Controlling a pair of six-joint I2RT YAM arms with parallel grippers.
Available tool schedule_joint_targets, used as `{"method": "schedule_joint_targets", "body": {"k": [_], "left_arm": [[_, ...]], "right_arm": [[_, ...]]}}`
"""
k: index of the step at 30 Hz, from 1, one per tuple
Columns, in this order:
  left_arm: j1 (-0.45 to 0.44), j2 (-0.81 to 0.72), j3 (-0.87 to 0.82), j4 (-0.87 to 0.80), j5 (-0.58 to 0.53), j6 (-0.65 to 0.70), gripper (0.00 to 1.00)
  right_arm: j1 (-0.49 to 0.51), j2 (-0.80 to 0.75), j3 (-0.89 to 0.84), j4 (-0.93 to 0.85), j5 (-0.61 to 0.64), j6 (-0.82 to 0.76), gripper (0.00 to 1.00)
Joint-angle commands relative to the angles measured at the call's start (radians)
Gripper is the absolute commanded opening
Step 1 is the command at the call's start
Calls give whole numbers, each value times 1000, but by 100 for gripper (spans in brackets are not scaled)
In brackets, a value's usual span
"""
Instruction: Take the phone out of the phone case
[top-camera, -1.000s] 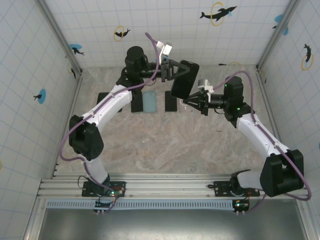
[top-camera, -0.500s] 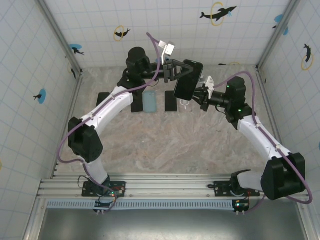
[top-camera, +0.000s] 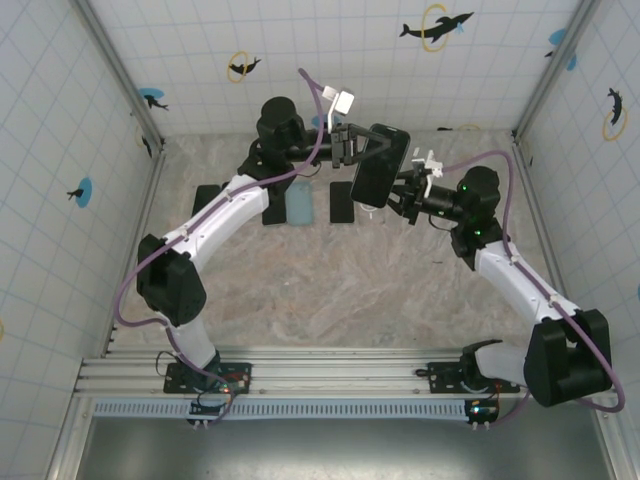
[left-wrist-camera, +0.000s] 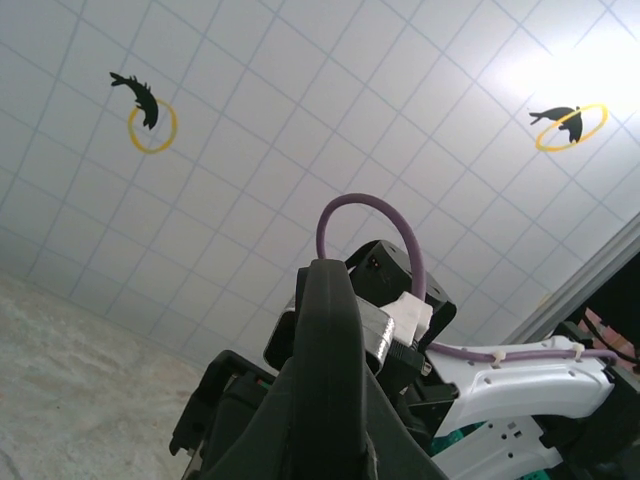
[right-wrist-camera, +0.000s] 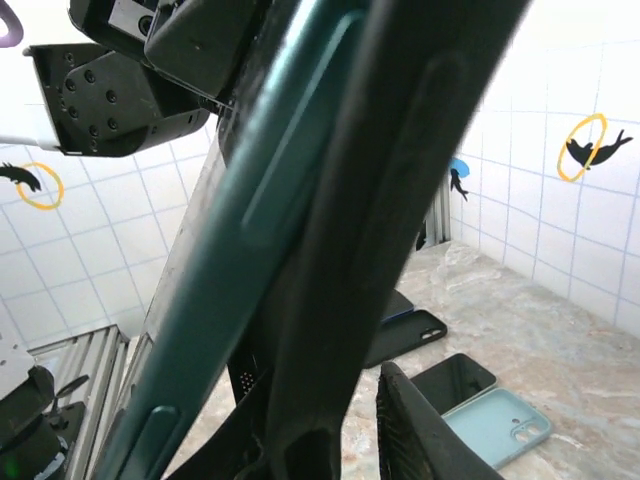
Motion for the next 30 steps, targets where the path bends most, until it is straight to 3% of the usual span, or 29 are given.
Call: {"method": "schedule_joint_targets", "body": {"k": [1, 5, 8, 15, 22, 26, 30], "left_arm": [[-19, 0, 6, -13, -62, -9, 0], [-16, -9, -16, 13, -249, -110, 0], [-16, -24, -99, 126, -376, -300, 0], [-42, -100, -341, 321, -594, -568, 0], [-64, -137, -442, 334, -679, -653, 0], [-69, -156, -478, 320, -729, -672, 0], [-67, -163, -494, 304, -740, -670, 0]], "right_arm": [[35, 3, -7, 206, -1, 140, 32], [44, 1, -60, 355, 78, 329, 35], [52, 3, -115, 481, 187, 528, 38], [102, 16, -250, 709, 533, 967, 39], [212, 15, -281, 686, 761, 1104, 36], [246, 29, -271, 673, 775, 1139, 33], [250, 34, -283, 700, 780, 1176, 24]]}}
